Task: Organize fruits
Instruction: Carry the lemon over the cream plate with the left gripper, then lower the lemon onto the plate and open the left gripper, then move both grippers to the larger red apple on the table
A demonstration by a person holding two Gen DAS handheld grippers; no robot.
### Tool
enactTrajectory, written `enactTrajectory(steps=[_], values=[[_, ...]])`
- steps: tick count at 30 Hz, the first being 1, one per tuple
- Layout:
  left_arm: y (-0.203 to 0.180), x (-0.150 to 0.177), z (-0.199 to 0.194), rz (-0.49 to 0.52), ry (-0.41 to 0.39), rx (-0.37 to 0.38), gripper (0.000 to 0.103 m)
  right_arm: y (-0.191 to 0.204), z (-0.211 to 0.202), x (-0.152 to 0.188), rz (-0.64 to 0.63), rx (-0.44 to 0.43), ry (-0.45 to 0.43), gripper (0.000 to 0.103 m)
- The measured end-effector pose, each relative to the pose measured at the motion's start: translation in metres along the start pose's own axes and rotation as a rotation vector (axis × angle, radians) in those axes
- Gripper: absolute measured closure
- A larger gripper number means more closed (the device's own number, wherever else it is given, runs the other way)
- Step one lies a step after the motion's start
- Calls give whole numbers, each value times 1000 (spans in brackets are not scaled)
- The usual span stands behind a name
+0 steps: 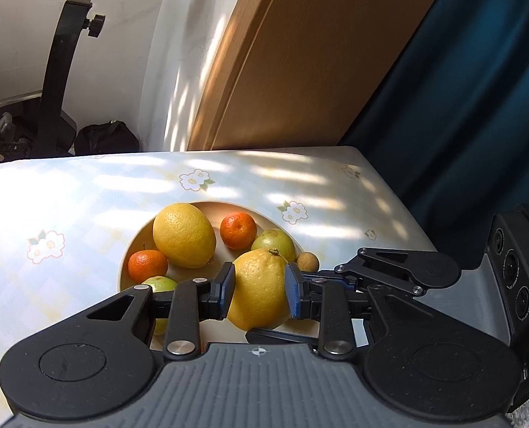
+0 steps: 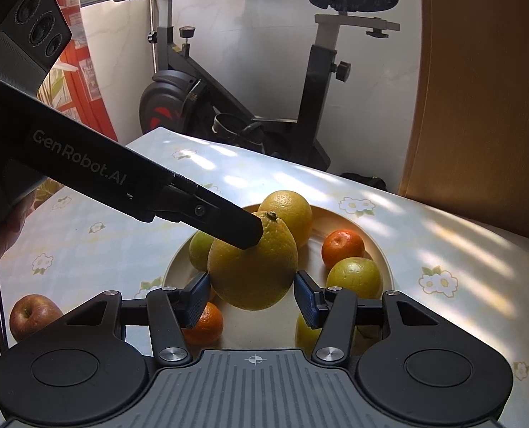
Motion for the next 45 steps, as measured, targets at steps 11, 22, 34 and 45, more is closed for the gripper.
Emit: enactTrajectory(steps=[11,22,34,45], values=[[16,-4,27,7,58,-45,72,-14,37,-2,9,-10,59,55],[25,-1,13,-22,13,-68,72,-10,37,-3,18,12,71,54],[41,19,-50,-63,-63,-218,69,22,-1,1,32,24,0,53],[68,65,-116,-127,-117,-360,66,73,-15,22,73,-11,-43,53]])
Point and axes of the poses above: each gripper's, at about its wrist camera, not at the fingertips, and z roughly the way its jaws point, y to its left, x to its underside, the point moved 1 cm from there along z, roughly the way its jaws point, and after that the axes turned 11 degrees about -x, right-handed, at the moved point
